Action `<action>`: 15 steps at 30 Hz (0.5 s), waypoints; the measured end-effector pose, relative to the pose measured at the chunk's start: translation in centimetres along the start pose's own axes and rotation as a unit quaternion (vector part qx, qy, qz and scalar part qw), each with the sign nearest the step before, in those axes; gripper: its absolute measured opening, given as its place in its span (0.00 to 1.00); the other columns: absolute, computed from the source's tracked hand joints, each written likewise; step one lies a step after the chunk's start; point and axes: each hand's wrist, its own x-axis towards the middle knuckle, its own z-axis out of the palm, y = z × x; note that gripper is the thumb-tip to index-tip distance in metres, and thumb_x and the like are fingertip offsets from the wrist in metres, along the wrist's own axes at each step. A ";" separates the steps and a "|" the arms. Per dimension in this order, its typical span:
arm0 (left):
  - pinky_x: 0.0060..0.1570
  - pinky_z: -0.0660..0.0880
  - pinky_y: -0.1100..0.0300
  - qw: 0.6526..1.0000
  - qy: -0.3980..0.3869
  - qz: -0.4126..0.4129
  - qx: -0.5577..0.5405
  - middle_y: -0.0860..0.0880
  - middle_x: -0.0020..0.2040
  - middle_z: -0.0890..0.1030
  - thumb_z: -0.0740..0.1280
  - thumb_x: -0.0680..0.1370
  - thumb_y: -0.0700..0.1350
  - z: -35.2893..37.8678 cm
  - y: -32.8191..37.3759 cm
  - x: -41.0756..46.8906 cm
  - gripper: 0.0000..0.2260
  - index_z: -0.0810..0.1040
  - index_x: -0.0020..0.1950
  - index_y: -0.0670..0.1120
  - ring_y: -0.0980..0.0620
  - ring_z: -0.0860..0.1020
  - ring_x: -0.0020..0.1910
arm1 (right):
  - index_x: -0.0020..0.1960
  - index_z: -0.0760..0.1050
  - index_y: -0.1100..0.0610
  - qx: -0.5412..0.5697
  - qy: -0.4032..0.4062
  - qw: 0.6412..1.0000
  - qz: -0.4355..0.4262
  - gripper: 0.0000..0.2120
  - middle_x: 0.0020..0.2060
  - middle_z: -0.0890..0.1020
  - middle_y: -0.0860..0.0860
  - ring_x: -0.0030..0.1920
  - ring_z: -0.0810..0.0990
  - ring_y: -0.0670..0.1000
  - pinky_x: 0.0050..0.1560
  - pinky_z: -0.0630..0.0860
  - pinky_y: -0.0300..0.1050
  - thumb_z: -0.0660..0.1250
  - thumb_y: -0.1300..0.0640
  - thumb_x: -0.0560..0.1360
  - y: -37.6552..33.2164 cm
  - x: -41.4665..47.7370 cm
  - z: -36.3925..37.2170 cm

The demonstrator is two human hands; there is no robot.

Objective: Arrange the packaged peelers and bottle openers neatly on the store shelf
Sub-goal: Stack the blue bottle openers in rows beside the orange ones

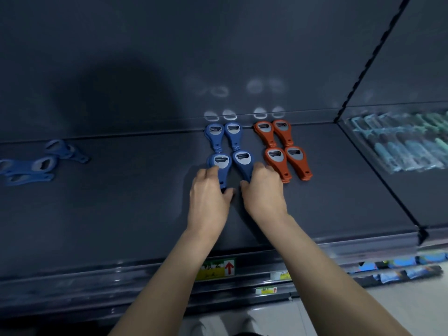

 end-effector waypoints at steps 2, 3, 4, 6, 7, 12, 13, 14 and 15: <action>0.58 0.73 0.51 1.000 0.003 0.000 -0.019 0.43 0.59 0.74 0.72 0.73 0.42 0.0 -0.4 -0.1 0.25 0.70 0.68 0.41 0.44 0.76 0.56 | 0.57 0.69 0.65 0.001 -0.003 1.000 -0.003 0.11 0.57 0.74 0.61 0.58 0.72 0.60 0.53 0.69 0.46 0.63 0.63 0.76 0.2 -0.2 0.1; 0.57 0.73 0.51 1.000 0.007 -0.002 -0.029 0.43 0.59 0.75 0.72 0.72 0.41 0.0 -0.5 -0.1 0.24 0.71 0.67 0.41 0.45 0.76 0.55 | 0.58 0.69 0.65 0.004 -0.001 1.000 -0.004 0.11 0.57 0.74 0.61 0.59 0.72 0.60 0.53 0.69 0.46 0.63 0.63 0.76 0.2 -0.3 0.1; 0.57 0.73 0.50 0.999 0.011 -0.003 -0.037 0.44 0.59 0.75 0.72 0.72 0.41 -0.1 -0.5 -0.1 0.24 0.72 0.67 0.42 0.45 0.77 0.55 | 0.58 0.69 0.65 0.006 0.001 1.000 -0.007 0.12 0.57 0.74 0.61 0.59 0.72 0.60 0.53 0.69 0.46 0.63 0.63 0.76 0.2 -0.4 0.2; 0.57 0.74 0.51 0.999 0.017 0.002 -0.044 0.44 0.59 0.76 0.72 0.72 0.40 -0.1 -0.6 0.0 0.23 0.72 0.66 0.41 0.45 0.77 0.54 | 0.59 0.69 0.64 0.002 0.003 1.000 -0.015 0.12 0.57 0.74 0.60 0.60 0.71 0.59 0.54 0.69 0.46 0.64 0.62 0.76 0.2 -0.5 0.4; 0.57 0.73 0.51 0.999 0.018 0.006 -0.046 0.44 0.59 0.76 0.72 0.72 0.40 -0.1 -0.7 0.0 0.22 0.73 0.65 0.41 0.45 0.77 0.54 | 0.59 0.69 0.64 0.000 0.002 1.000 -0.017 0.13 0.57 0.74 0.60 0.60 0.71 0.59 0.55 0.69 0.46 0.64 0.62 0.77 0.2 -0.5 0.5; 0.56 0.74 0.53 0.998 0.021 0.021 -0.048 0.45 0.56 0.77 0.72 0.72 0.39 -0.2 -1.0 0.3 0.20 0.75 0.63 0.41 0.47 0.77 0.52 | 0.58 0.70 0.64 0.006 0.013 1.000 -0.018 0.11 0.56 0.75 0.59 0.59 0.71 0.58 0.53 0.68 0.44 0.63 0.62 0.77 0.2 -0.4 1.0; 0.56 0.74 0.53 0.998 0.021 0.025 -0.047 0.45 0.56 0.77 0.72 0.72 0.39 -0.3 -1.1 0.5 0.19 0.75 0.62 0.41 0.47 0.77 0.51 | 0.58 0.70 0.64 0.009 0.014 1.000 -0.016 0.11 0.56 0.75 0.59 0.59 0.71 0.57 0.52 0.68 0.44 0.63 0.63 0.77 0.2 -0.4 1.0; 0.55 0.74 0.53 0.998 0.022 0.028 -0.047 0.45 0.55 0.77 0.72 0.72 0.39 -0.3 -1.1 0.6 0.19 0.76 0.62 0.41 0.47 0.77 0.50 | 0.58 0.70 0.64 0.010 0.016 1.000 -0.015 0.11 0.55 0.75 0.59 0.59 0.71 0.57 0.52 0.68 0.44 0.63 0.63 0.77 0.2 -0.4 1.1; 0.55 0.74 0.54 0.998 0.021 0.031 -0.048 0.45 0.55 0.77 0.73 0.72 0.40 -0.3 -1.2 0.7 0.19 0.76 0.61 0.40 0.48 0.77 0.50 | 0.58 0.70 0.64 0.010 0.017 1.000 -0.015 0.11 0.55 0.75 0.59 0.59 0.71 0.57 0.52 0.67 0.44 0.64 0.63 0.77 0.2 -0.3 1.1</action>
